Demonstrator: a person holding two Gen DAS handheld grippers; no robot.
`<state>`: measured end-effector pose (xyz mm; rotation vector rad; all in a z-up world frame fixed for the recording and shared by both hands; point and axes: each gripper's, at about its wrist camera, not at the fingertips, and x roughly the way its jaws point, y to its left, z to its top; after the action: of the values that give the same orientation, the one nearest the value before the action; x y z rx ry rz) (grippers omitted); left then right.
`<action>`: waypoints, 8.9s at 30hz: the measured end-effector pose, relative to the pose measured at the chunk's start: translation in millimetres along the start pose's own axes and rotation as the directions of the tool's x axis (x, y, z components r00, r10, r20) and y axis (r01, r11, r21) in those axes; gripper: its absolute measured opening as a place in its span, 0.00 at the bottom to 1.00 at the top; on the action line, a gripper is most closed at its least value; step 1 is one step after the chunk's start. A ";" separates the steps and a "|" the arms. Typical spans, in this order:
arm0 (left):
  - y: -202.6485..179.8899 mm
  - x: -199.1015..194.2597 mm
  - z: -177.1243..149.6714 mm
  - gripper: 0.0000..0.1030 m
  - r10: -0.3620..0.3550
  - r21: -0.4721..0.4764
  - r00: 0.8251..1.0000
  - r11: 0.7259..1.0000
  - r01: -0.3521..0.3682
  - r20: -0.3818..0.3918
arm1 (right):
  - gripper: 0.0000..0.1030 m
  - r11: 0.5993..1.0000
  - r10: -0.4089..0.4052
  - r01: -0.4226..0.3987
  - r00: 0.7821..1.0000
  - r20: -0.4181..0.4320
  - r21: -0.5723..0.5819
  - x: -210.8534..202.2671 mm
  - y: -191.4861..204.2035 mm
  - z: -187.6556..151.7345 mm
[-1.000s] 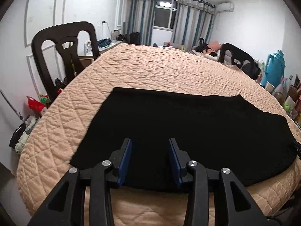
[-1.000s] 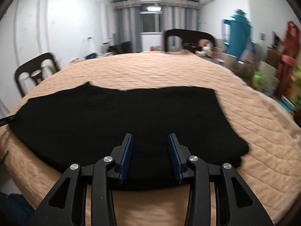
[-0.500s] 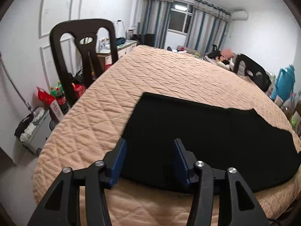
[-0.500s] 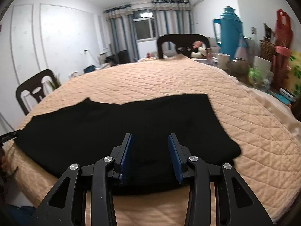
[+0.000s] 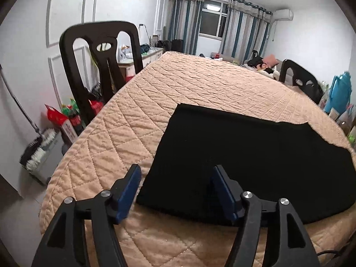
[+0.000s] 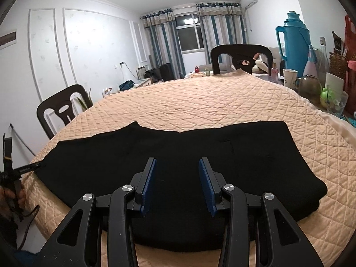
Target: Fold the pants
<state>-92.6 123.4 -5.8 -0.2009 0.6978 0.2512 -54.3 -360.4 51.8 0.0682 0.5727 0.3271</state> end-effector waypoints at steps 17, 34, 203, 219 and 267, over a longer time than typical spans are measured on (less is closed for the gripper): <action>-10.4 -2.8 19.7 0.14 -0.257 -0.116 0.966 0.961 0.251 -0.032 | 0.39 1.000 0.016 -0.016 1.000 0.004 0.020 -0.7 2.0 -2.8; -220.9 1.5 15.8 0.13 -0.679 0.121 0.688 0.683 0.720 -0.256 | 0.39 0.994 0.091 -0.090 0.996 -0.007 0.065 -0.4 -3.4 -6.0; -153.4 4.0 -7.5 0.47 -0.445 0.218 0.879 0.853 0.474 -0.169 | 0.38 0.805 -0.086 0.098 0.995 -0.048 0.585 -21.8 -122.2 -24.1; -156.4 1.2 -3.0 0.47 -0.400 0.229 0.902 0.874 0.429 -0.163 | 0.22 0.917 0.041 -0.060 0.997 0.058 0.394 -31.9 -67.5 35.4; -84.6 -4.4 2.2 0.47 -0.372 0.092 0.923 0.920 0.380 -0.100 | 0.36 0.866 0.404 -0.468 0.862 -0.305 -0.176 74.7 165.4 -10.5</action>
<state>-69.7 42.8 7.0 -0.2371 0.7365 -0.1656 -48.1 -180.1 29.5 -0.0866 0.7727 0.8640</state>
